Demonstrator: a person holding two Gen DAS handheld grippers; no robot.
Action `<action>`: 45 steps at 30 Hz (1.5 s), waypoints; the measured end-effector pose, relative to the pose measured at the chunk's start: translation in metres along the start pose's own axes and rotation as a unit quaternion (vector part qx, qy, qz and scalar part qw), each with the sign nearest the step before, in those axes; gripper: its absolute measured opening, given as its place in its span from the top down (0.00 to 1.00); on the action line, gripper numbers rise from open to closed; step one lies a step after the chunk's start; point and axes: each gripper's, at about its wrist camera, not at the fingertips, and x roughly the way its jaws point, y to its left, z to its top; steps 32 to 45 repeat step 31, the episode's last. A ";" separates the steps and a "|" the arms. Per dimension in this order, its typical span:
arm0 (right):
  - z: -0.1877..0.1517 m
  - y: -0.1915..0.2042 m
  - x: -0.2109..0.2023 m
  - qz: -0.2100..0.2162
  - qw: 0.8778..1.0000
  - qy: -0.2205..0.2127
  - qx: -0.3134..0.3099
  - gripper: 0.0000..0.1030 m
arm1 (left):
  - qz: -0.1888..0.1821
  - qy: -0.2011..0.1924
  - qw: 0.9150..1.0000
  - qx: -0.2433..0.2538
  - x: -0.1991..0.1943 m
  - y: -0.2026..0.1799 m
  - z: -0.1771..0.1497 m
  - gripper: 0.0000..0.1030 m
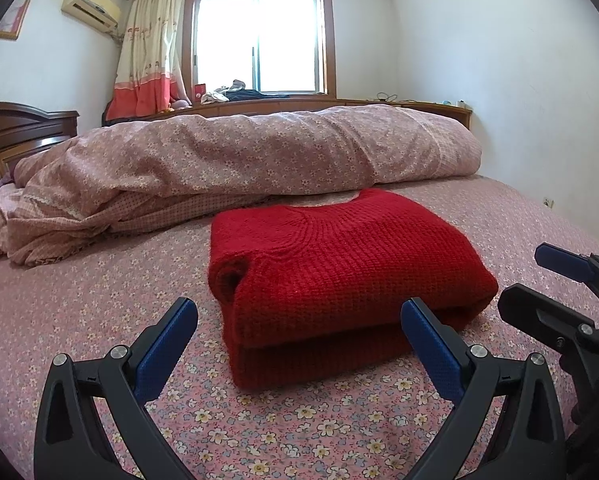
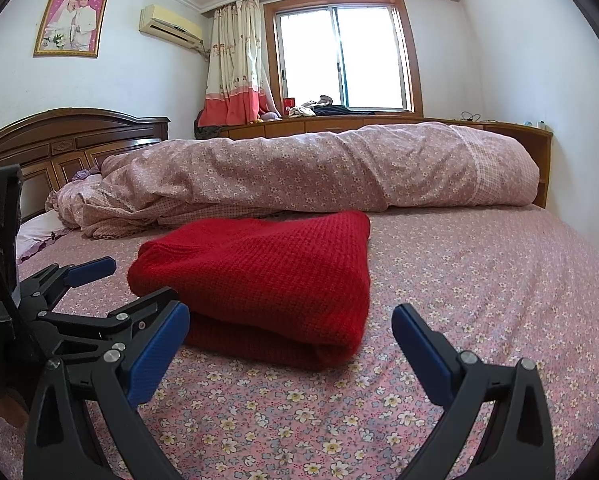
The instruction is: Fold small clothes
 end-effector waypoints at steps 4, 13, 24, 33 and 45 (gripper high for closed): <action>0.000 0.000 0.000 0.000 1.000 0.000 0.000 0.00 | 0.000 0.000 1.000 0.000 0.000 0.000 0.000 0.04; 0.000 0.000 0.000 0.000 1.000 0.000 0.000 0.00 | 0.000 0.000 1.000 0.000 0.000 -0.001 0.000 0.04; -0.002 -0.001 0.002 0.001 1.000 0.004 0.000 0.00 | -0.001 0.000 1.000 0.001 0.001 -0.001 0.000 0.04; -0.003 -0.002 0.003 0.001 1.000 0.005 0.000 0.00 | -0.008 0.007 1.000 0.005 0.004 0.000 0.000 0.04; -0.003 -0.002 0.003 0.001 1.000 0.005 0.000 0.00 | -0.008 0.007 1.000 0.005 0.004 0.000 0.000 0.04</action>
